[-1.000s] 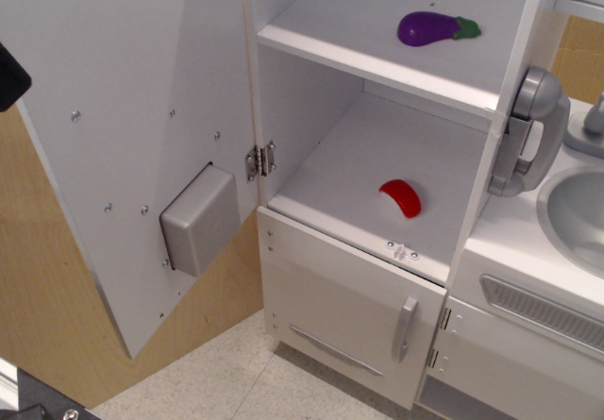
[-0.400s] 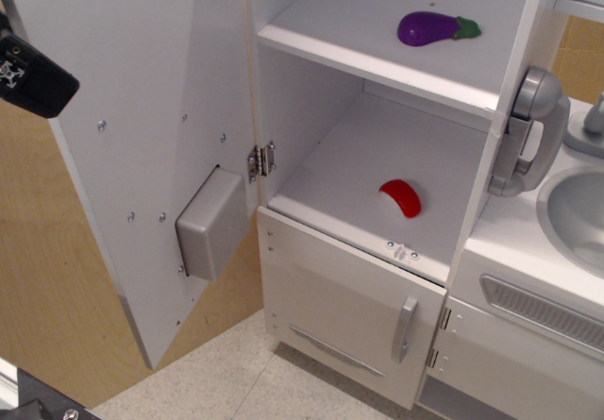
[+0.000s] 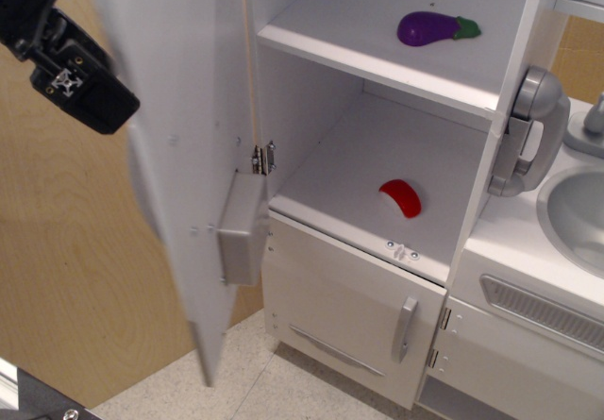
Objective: Close fridge
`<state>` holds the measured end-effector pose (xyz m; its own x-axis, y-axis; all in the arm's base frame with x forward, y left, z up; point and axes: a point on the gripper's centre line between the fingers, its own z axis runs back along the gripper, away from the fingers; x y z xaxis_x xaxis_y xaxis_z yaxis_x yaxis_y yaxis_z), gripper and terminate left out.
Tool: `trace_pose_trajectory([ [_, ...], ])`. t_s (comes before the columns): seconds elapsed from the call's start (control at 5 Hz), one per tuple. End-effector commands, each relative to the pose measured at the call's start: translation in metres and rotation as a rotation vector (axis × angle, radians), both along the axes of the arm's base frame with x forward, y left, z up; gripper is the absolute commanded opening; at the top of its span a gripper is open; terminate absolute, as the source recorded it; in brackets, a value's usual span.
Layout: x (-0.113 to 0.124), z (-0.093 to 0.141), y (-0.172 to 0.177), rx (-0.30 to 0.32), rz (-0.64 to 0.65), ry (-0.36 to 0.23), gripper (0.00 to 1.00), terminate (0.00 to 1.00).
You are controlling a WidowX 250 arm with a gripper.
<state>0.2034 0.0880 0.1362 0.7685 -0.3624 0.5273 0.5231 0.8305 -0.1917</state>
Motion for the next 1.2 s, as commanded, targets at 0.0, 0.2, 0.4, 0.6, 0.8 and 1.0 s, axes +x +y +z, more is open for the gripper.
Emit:
trace_pose_trajectory([
  [0.0,-0.003,0.006,-0.027,0.020,-0.042,0.046,1.00,0.00],
  [0.2,0.019,0.001,-0.047,0.036,0.002,0.039,1.00,0.00],
  [0.4,0.066,-0.006,-0.062,0.127,0.187,0.048,1.00,0.00],
  [0.6,0.100,-0.023,-0.066,0.226,0.330,0.134,1.00,0.00],
  [0.8,0.126,-0.032,-0.064,0.239,0.402,0.179,1.00,0.00],
  [1.0,0.144,-0.034,-0.065,0.223,0.409,0.184,1.00,0.00],
])
